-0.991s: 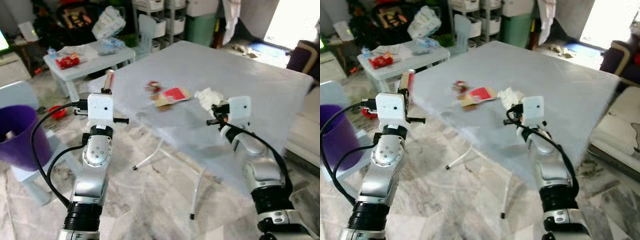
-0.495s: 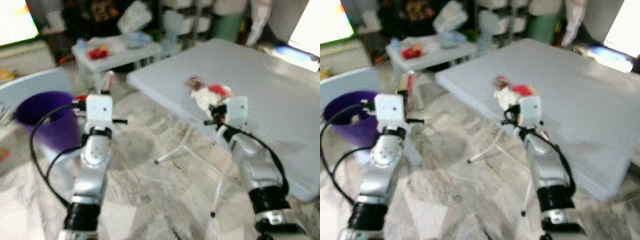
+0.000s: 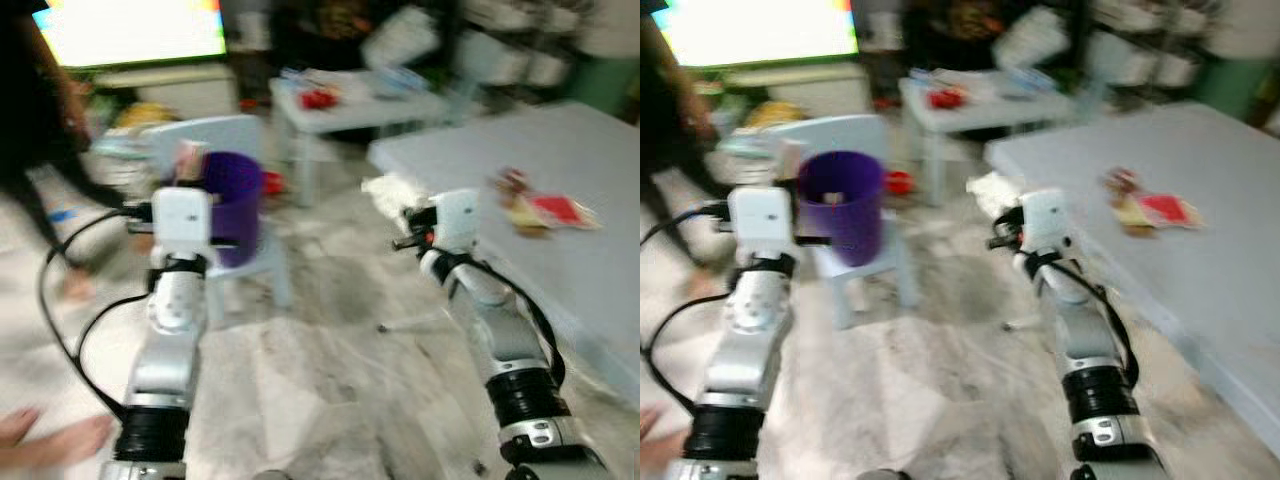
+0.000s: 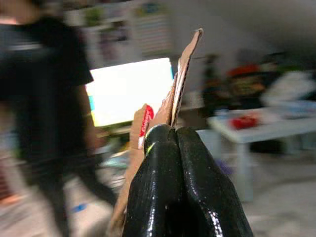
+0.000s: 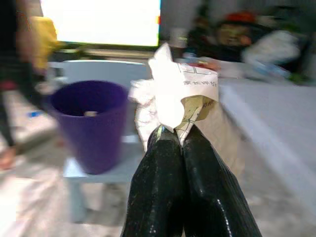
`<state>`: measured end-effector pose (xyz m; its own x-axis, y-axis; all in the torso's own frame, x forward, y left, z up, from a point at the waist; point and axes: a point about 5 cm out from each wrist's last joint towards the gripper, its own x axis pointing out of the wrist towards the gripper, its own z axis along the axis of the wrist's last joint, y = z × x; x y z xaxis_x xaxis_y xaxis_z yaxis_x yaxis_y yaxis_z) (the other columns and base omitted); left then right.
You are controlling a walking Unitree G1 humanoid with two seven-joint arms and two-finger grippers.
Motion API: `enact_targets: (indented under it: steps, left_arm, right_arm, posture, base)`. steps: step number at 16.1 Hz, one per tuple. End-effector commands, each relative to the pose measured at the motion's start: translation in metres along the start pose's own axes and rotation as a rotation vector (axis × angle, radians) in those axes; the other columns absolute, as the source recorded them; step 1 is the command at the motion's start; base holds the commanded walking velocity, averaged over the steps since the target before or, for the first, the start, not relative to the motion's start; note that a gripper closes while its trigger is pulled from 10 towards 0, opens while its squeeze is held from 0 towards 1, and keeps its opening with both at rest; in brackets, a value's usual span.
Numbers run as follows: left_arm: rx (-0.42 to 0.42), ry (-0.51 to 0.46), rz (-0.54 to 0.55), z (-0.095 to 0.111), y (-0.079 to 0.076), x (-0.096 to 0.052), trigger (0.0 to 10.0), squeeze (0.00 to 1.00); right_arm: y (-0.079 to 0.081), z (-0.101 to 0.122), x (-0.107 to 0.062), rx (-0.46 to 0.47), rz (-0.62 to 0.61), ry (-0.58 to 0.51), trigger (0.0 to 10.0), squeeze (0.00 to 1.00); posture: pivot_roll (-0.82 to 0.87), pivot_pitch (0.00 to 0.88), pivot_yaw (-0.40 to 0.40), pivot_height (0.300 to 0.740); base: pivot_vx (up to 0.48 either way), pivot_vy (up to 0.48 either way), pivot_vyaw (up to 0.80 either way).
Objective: Picking trash to rubbish bin
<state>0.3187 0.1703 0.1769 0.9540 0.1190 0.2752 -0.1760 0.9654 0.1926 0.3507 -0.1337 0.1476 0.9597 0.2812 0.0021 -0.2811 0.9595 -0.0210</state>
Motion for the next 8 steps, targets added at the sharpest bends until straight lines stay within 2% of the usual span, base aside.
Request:
enact_targets:
  steps: [1,5,8]
  left_arm:
    - [-0.024,-0.003,-0.01,0.0028,-0.0063,0.0007,0.0,0.0]
    - [-0.03,0.006,-0.003,0.0015,-0.0046,0.0011,0.0,0.0]
    - [-0.069,0.008,0.003,0.002,-0.0028,0.0025,0.0,0.0]
  right_arm:
    - [-0.0073,0.0035,-0.001,-0.008,-0.023,-0.012,0.0,0.0]
    - [-0.0065,0.0033,-0.0007,-0.002,-0.022,-0.014,0.0,0.0]
    - [-0.0081,0.0077,-0.0007,0.026,-0.029,-0.044,0.0,0.0]
  posture:
    - [0.05,0.0,-0.043,0.74]
    - [0.05,0.0,-0.043,0.74]
    - [0.05,0.0,-0.04,0.74]
  base:
    - [0.0,0.0,0.8]
    - [0.0,0.0,0.8]
    - [0.0,0.0,0.0]
